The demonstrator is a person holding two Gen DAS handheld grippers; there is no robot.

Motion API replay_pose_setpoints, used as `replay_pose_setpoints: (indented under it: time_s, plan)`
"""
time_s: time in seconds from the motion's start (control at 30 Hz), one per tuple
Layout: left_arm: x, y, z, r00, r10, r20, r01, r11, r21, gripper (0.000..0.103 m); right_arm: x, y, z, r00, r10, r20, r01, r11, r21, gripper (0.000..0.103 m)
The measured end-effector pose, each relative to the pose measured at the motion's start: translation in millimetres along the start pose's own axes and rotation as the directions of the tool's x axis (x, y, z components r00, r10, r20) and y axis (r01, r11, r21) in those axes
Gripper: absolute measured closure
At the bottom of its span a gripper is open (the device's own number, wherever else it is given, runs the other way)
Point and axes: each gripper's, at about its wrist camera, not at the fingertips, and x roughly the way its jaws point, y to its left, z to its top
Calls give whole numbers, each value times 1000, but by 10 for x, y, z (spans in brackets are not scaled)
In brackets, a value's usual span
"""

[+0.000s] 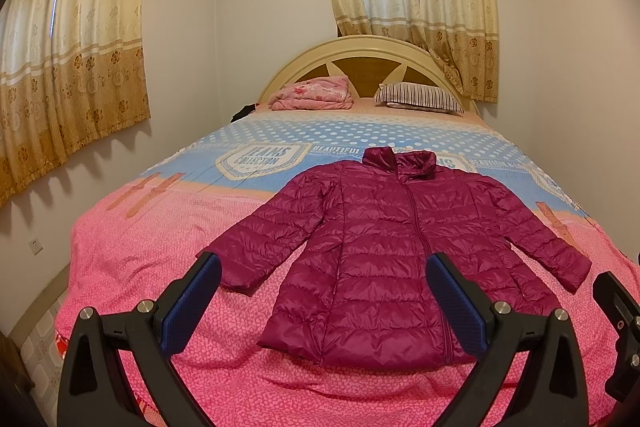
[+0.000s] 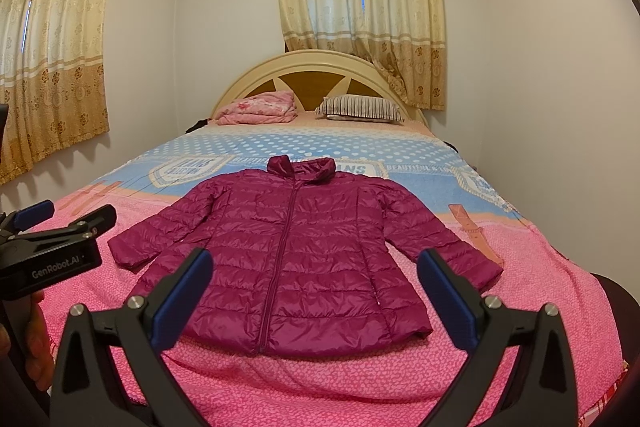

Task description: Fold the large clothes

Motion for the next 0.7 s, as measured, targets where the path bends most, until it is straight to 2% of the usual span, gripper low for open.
replay_pose_setpoints:
  time_s: [0.7]
  plan:
    - [18, -2, -24, 1000, 2, -1, -2, 1000, -1, 1, 9, 25, -35, 1000, 5, -2, -5, 1000, 3, 0]
